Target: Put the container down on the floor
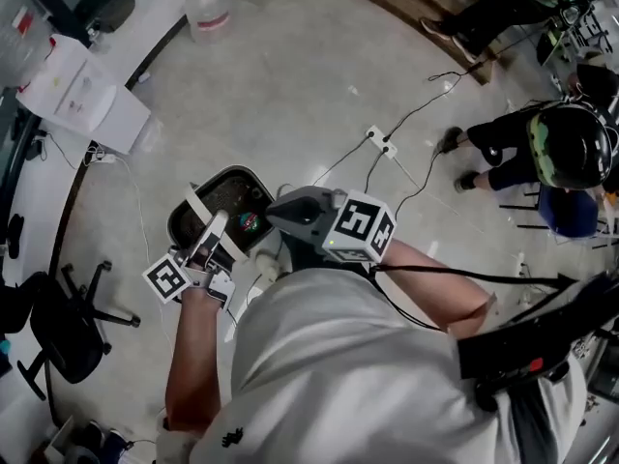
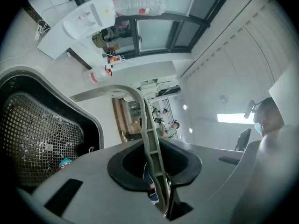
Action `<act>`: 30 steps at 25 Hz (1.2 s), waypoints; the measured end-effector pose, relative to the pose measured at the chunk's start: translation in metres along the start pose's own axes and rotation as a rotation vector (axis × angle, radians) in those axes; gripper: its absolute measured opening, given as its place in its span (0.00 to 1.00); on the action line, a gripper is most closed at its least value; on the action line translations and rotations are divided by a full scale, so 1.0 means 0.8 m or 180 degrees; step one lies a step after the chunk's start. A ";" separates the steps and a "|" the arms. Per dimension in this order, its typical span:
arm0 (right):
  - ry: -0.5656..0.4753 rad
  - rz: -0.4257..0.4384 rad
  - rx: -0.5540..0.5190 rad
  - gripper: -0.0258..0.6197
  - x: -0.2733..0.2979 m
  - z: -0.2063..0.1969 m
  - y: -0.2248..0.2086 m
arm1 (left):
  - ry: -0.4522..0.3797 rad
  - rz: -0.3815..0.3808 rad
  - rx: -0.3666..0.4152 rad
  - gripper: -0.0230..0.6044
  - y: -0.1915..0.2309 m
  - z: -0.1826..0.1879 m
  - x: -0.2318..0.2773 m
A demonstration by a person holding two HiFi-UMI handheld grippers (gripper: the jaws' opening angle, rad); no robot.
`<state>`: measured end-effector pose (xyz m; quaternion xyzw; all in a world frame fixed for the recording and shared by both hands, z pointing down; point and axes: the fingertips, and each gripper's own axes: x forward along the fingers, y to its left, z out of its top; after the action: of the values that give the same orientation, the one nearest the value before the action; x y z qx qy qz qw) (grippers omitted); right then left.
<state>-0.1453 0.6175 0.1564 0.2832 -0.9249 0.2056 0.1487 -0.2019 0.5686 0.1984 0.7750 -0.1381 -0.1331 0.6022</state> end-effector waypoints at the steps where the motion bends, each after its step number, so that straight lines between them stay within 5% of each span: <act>1: 0.0017 0.0024 0.0009 0.06 -0.002 0.000 -0.016 | 0.0012 0.0019 -0.0001 0.14 0.004 0.005 0.016; 17: -0.0118 0.0112 -0.0261 0.12 -0.013 0.072 -0.308 | -0.0146 0.0041 0.0229 0.13 0.085 0.180 0.229; 25: -0.0049 0.0185 -0.0092 0.18 0.029 0.099 -0.393 | -0.0151 0.0100 0.0121 0.13 0.142 0.276 0.301; 30: 0.0152 -0.0007 -0.0057 0.18 0.078 0.119 -0.454 | -0.0082 0.0112 -0.0062 0.13 0.187 0.334 0.333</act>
<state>0.0024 0.2701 0.2057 0.2779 -0.9226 0.2038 0.1735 -0.0627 0.1935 0.2689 0.7648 -0.1582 -0.1338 0.6101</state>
